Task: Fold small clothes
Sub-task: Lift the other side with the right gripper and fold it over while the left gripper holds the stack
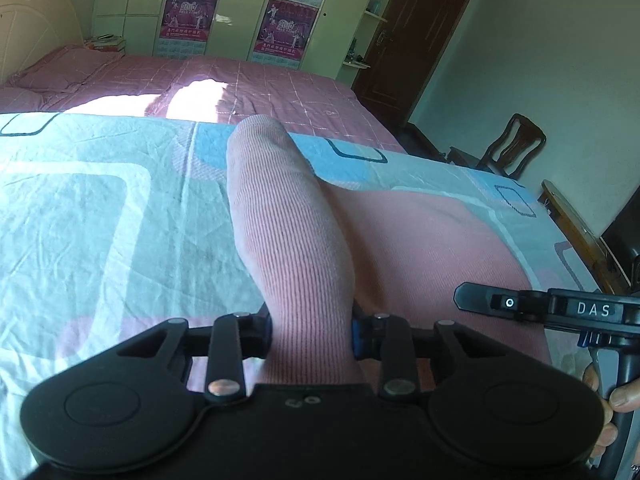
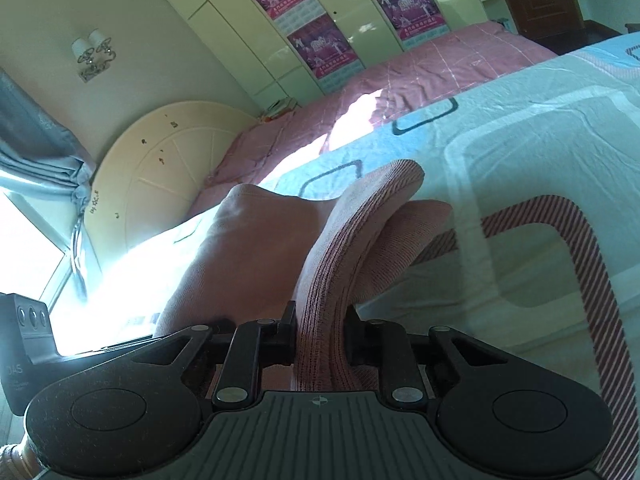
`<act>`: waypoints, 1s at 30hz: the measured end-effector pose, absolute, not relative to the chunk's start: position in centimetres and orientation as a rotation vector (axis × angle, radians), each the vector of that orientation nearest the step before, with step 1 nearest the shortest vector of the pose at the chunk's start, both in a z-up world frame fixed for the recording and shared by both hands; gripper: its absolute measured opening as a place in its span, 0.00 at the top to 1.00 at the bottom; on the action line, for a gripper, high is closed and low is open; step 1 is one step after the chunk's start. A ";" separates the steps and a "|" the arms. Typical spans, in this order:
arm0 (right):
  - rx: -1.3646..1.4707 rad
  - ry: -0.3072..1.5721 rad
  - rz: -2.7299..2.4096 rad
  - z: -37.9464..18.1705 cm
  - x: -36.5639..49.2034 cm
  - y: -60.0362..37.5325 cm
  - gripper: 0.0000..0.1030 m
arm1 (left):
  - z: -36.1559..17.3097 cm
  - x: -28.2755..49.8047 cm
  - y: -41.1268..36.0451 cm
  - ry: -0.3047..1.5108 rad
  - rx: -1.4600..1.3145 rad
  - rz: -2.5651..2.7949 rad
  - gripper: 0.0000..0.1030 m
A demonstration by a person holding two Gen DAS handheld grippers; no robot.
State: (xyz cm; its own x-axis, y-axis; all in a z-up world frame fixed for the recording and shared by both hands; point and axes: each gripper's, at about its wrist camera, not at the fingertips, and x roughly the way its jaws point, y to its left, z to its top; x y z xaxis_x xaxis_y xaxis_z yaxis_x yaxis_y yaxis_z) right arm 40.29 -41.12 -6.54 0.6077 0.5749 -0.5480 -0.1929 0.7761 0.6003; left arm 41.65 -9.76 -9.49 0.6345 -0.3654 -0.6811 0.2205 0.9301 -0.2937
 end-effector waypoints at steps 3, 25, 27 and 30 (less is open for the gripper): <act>0.537 0.796 0.499 -5.2 39.7 -37.6 0.80 | -8.1 40.7 -6.2 0.798 -0.176 -0.324 0.69; 0.567 0.824 0.562 -5.8 42.1 -4.1 0.80 | -6.1 40.7 23.7 0.770 -0.154 -0.207 0.69; 0.563 0.833 0.572 -6.6 43.3 -2.7 0.80 | -6.5 41.7 24.8 0.769 -0.157 -0.197 0.69; 0.556 0.852 0.572 -8.1 45.1 -1.3 0.80 | -7.6 43.3 25.8 0.784 -0.154 -0.176 0.69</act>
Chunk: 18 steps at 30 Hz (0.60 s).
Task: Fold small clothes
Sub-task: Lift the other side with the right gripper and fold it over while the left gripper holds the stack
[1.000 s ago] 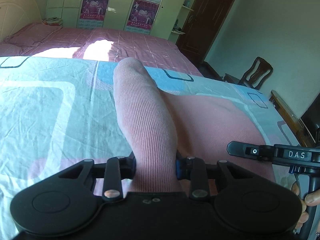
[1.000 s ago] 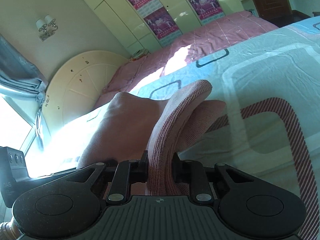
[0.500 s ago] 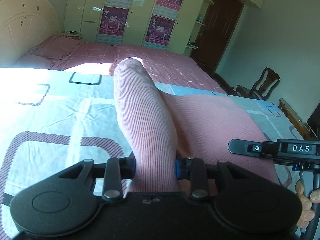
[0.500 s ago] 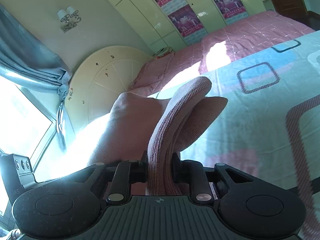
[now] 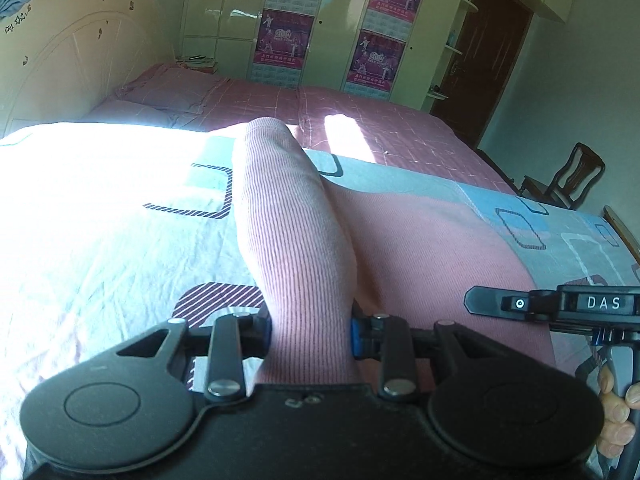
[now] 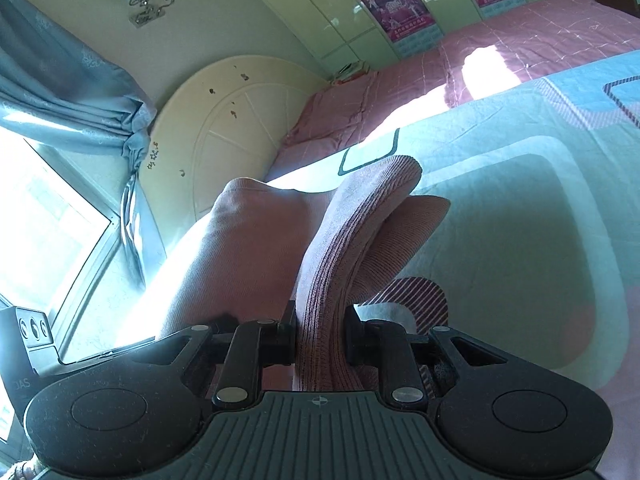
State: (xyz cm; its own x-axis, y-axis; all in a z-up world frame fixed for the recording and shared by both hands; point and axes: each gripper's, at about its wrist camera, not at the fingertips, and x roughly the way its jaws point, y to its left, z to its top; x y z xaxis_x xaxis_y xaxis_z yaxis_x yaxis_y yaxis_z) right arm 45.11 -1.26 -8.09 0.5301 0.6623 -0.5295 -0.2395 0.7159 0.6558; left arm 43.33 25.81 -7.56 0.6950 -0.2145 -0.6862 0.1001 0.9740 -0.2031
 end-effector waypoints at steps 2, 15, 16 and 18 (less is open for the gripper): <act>0.553 0.874 0.559 -9.5 46.0 -0.5 0.80 | -8.6 44.6 26.5 0.799 -0.148 -0.173 0.69; 0.574 0.932 0.467 -14.0 47.8 -2.6 0.77 | -13.6 45.8 28.6 0.788 -0.182 -0.116 0.33; 0.575 0.931 0.450 -14.0 47.8 -2.9 0.76 | -13.4 45.8 28.6 0.789 -0.185 -0.118 0.34; 0.623 0.923 0.442 -13.7 47.9 -3.9 0.76 | -12.8 45.2 29.0 0.772 -0.178 -0.113 0.36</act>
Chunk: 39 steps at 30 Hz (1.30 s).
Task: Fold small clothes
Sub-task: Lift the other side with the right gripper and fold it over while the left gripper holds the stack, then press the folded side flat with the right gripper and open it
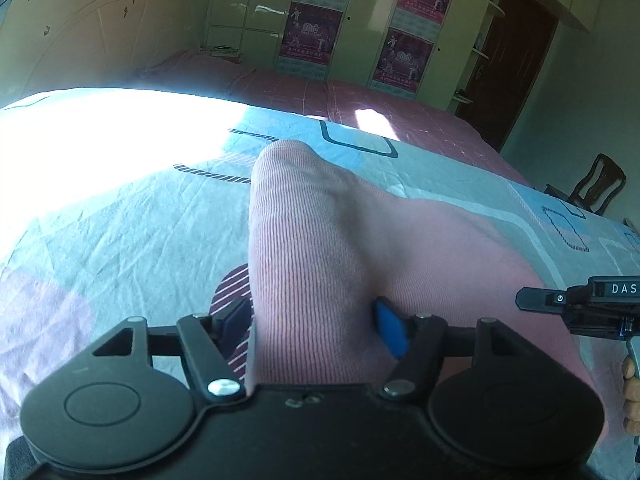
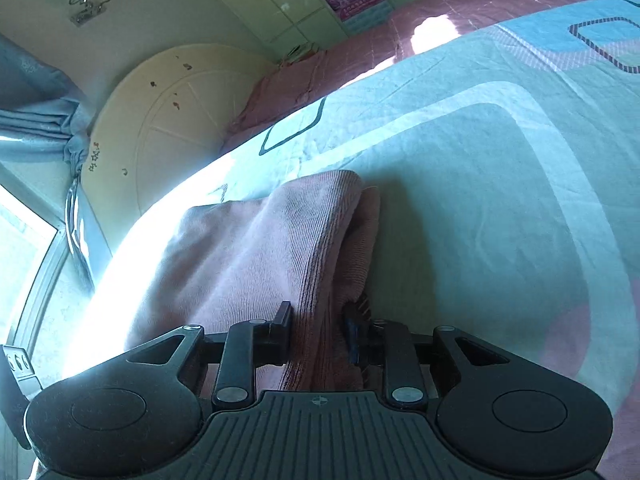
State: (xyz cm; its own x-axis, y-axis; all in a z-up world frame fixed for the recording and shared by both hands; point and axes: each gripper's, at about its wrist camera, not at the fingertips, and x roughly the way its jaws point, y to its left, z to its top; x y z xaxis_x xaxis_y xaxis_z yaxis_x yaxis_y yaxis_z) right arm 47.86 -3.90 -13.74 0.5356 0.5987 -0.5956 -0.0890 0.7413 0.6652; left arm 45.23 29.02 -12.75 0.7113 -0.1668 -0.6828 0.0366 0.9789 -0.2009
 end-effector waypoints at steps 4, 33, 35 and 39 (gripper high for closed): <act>0.639 0.905 0.457 -12.4 48.9 -4.3 0.76 | -11.2 45.4 29.4 0.728 -0.212 -0.095 0.39; 0.246 0.771 0.476 -7.4 45.0 0.4 0.76 | -9.8 41.9 28.1 0.711 -0.101 -0.018 0.38; 0.207 0.771 0.498 -7.5 43.1 1.1 0.76 | -9.8 40.2 28.0 0.711 -0.095 -0.022 0.38; 0.080 0.798 0.457 -9.9 41.1 2.6 0.76 | -11.2 38.3 27.5 0.757 -0.092 -0.024 0.38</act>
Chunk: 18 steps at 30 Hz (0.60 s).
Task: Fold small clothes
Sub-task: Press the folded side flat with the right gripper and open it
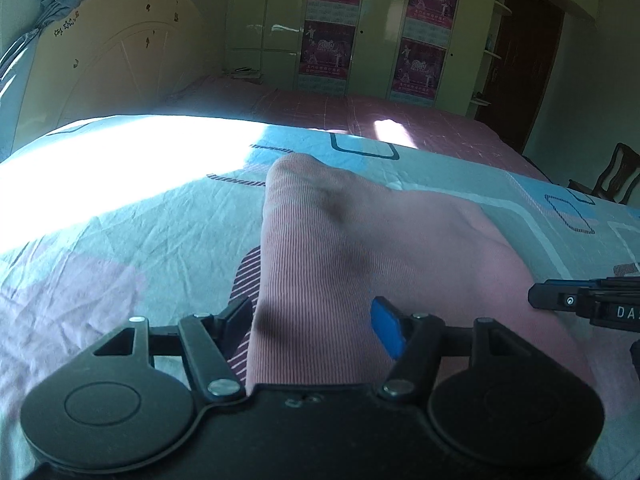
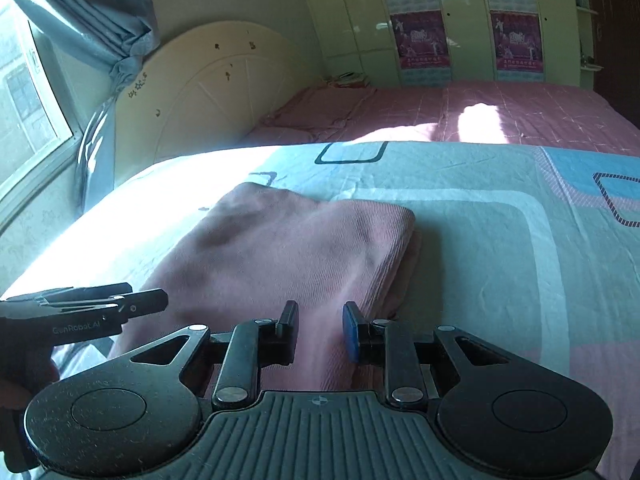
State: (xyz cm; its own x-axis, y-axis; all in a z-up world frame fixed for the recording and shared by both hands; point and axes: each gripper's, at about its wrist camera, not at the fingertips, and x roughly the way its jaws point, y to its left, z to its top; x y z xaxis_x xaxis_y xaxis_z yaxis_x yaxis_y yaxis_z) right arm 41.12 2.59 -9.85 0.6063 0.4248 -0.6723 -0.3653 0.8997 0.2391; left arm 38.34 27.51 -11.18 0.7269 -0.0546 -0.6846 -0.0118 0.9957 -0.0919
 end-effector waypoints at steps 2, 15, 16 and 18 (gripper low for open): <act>0.011 0.849 0.406 -12.2 41.5 3.1 0.76 | -12.1 38.0 27.4 0.758 -0.096 -0.007 0.35; 0.059 0.877 0.324 -13.0 36.8 2.0 0.76 | -11.7 34.6 26.5 0.776 -0.064 -0.016 0.29; 0.079 0.892 0.319 -13.8 36.9 1.9 0.76 | -12.0 34.5 26.3 0.779 -0.057 -0.015 0.27; 0.124 0.893 0.297 -14.1 37.0 1.8 0.76 | -12.3 34.4 26.0 0.781 -0.041 -0.015 0.23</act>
